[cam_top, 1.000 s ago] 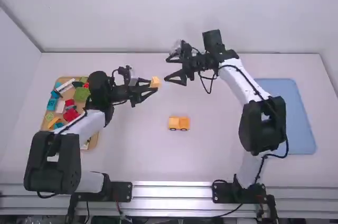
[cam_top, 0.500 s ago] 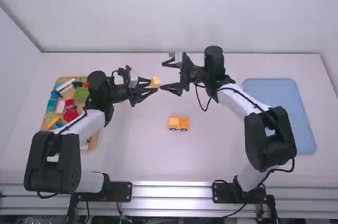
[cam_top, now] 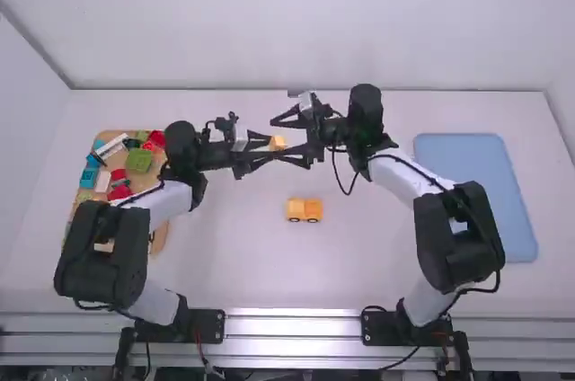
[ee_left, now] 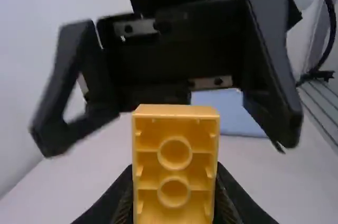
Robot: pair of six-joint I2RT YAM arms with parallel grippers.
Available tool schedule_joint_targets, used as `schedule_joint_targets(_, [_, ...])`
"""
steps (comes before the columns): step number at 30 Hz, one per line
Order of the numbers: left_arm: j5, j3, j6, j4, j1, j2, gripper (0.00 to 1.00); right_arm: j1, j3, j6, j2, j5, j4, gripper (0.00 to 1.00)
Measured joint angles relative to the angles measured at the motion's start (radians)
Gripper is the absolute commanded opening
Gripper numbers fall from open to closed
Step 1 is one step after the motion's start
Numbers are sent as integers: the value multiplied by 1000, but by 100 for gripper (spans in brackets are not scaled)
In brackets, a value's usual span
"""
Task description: Assemble lego blocks to make yellow taxi
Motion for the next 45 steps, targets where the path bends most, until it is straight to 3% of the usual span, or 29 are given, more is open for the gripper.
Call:
schedule_joint_targets(4, [0,18,-66,52,0,15,2,-12,0,-6,0,-6,-5,69])
schedule_joint_targets(13, [12,39,-106,37,-3,55,2,-1,0,-20,0,-1,1,52])
schedule_joint_targets(15, [19,39,-107,38,-3,55,2,-2,0,-25,0,1,1,42])
schedule_joint_targets(22, [39,39,-119,37,-7,55,3,-5,0,-51,0,9,2,23])
schedule_joint_targets(24, [41,39,-123,38,-7,54,20,-5,0,-57,0,8,2,20])
schedule_joint_targets(26, [39,39,-119,45,-7,54,65,-6,0,-56,0,6,2,14])
schedule_joint_targets(28, [26,39,-119,46,-7,55,94,-4,0,-50,0,10,1,9])
schedule_joint_targets(29, [24,39,-115,45,-7,54,99,-3,0,-49,0,14,1,9])
schedule_joint_targets(34, [15,39,-116,8,-7,55,99,-7,0,-13,-1,151,-13,8])
schedule_joint_targets(36, [11,39,-106,-32,-4,54,99,-18,-1,-5,-13,237,-92,6])
schedule_joint_targets(41, [-12,39,-51,-154,-1,55,99,-46,-3,-43,-104,544,-428,6])
schedule_joint_targets(45, [-122,39,8,-280,-1,55,99,-10,-4,-78,-235,911,-721,6])
